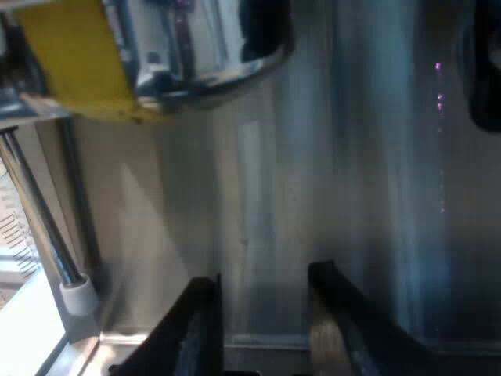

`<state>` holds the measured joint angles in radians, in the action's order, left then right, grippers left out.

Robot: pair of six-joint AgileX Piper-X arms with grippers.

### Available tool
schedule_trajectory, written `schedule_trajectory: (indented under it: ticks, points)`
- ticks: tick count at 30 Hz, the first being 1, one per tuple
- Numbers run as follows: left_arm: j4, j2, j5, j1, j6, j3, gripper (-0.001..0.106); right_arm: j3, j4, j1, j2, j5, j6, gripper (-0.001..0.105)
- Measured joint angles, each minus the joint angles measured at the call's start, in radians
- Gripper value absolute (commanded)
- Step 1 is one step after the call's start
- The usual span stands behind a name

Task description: Put the handle in the coffee machine

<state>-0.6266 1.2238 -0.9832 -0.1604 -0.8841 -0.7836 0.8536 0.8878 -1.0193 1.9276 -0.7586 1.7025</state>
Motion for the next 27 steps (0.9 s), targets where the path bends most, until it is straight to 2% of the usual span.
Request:
schedule_trajectory:
  ticks: [7,13,18,21,27]
  points:
    - [0.000,0.000,0.000,0.000,0.000,0.000,0.000,0.048,0.004,0.003,0.009,0.019,0.077,0.035]
    - [0.000,0.000,-0.002,0.000,0.000,0.000,0.000,0.121,0.016,0.026,0.042,0.013,0.103,0.035]
    - [0.000,0.000,-0.002,0.000,0.000,0.000,0.000,0.122,0.055,0.033,0.043,0.010,0.111,0.035]
    - [0.000,0.000,-0.002,0.000,0.000,0.000,0.000,0.122,0.106,0.036,0.052,0.013,0.158,0.035]
    - [0.000,0.000,-0.002,0.000,0.000,0.000,0.000,0.122,0.126,0.038,0.058,0.014,0.174,0.035]
